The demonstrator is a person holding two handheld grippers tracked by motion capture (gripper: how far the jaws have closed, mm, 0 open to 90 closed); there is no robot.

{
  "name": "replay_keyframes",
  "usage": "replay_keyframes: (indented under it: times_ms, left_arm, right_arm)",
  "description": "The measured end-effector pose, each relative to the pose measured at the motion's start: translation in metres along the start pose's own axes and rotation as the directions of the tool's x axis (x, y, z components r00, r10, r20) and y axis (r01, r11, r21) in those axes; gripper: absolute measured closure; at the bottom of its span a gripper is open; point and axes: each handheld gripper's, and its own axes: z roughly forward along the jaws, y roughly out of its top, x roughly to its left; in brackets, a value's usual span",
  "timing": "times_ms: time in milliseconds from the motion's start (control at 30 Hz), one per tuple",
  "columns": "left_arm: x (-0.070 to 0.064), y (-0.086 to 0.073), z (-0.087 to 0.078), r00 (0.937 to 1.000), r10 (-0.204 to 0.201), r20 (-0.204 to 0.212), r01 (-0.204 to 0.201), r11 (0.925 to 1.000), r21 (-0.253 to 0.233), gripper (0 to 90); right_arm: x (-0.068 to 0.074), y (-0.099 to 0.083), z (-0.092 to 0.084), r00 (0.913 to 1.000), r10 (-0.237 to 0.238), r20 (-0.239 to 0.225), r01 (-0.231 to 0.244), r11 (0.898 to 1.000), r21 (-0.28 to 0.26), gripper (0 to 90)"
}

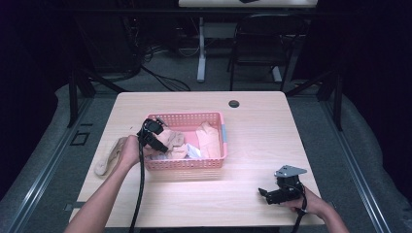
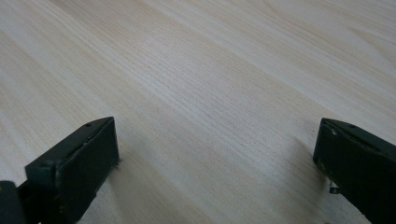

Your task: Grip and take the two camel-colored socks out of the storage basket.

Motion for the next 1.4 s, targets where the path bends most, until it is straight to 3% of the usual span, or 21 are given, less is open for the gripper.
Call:
replay_keyframes:
  times_ms: [367,700,1000,1267,1400]
  left_arm:
    - [-0.003,0.004,-0.005,0.9997,0.023,0.004,-0.023,0.9978,0.062,84.3]
    - [-0.006,0.014,-0.026,0.9973,0.073,0.009,-0.073,0.9887,0.131,85.0]
    - [-0.006,0.021,-0.042,0.9958,0.091,0.012,-0.091,0.9847,0.149,85.0]
    - [-0.006,0.029,-0.062,0.9948,0.101,0.015,-0.102,0.9848,0.141,85.0]
    - [-0.008,0.037,-0.085,0.9947,0.103,0.004,-0.103,0.9878,0.117,85.0]
  right_arm:
    - [0.000,0.000,0.000,1.0000,0.000,0.000,0.000,1.000,0.000,0.0]
    - [0.000,0.000,0.000,1.0000,0.000,0.000,0.000,1.000,0.000,0.0]
    - [0.000,0.000,0.000,1.0000,-0.001,-0.002,0.001,1.000,0.001,0.0]
    - [0.000,0.000,0.000,1.0000,0.001,-0.001,-0.001,1.000,-0.001,0.0]
    - [0.000,0.000,0.000,1.0000,-0.002,0.001,0.002,1.000,0.003,0.0]
